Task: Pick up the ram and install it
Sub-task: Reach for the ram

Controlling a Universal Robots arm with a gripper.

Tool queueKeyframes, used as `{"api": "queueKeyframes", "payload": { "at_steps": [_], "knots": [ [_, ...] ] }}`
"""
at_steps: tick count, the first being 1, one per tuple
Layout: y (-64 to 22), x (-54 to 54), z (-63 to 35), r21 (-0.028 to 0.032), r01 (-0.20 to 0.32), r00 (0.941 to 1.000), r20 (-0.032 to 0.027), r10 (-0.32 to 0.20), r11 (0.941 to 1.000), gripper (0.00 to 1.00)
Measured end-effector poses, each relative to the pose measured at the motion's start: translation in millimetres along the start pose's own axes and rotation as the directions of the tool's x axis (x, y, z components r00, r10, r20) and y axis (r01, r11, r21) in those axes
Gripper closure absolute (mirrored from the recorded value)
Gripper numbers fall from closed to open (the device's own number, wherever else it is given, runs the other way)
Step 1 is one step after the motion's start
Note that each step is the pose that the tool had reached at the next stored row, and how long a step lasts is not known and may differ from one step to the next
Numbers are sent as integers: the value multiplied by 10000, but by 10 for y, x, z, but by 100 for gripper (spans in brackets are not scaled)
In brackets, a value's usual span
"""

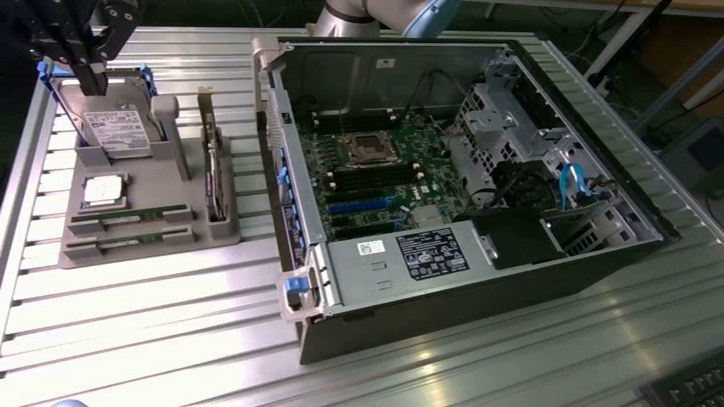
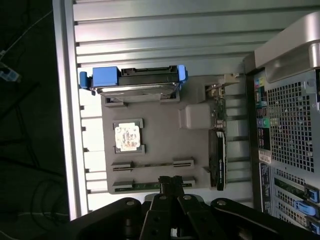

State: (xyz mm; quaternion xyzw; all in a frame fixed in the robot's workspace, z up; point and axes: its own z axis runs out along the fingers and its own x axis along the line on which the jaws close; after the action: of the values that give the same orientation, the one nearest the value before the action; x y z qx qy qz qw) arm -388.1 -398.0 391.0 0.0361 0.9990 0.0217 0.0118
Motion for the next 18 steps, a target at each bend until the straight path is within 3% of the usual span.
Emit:
{"api": "queueKeyframes", "payload": {
  "at_steps": [8,18],
  "knots": [
    [-6,62,26,11,21,10000,-1,-21,10000,89],
    [-13,102,129,50,23,10000,1,-23,10000,89]
  ]
}}
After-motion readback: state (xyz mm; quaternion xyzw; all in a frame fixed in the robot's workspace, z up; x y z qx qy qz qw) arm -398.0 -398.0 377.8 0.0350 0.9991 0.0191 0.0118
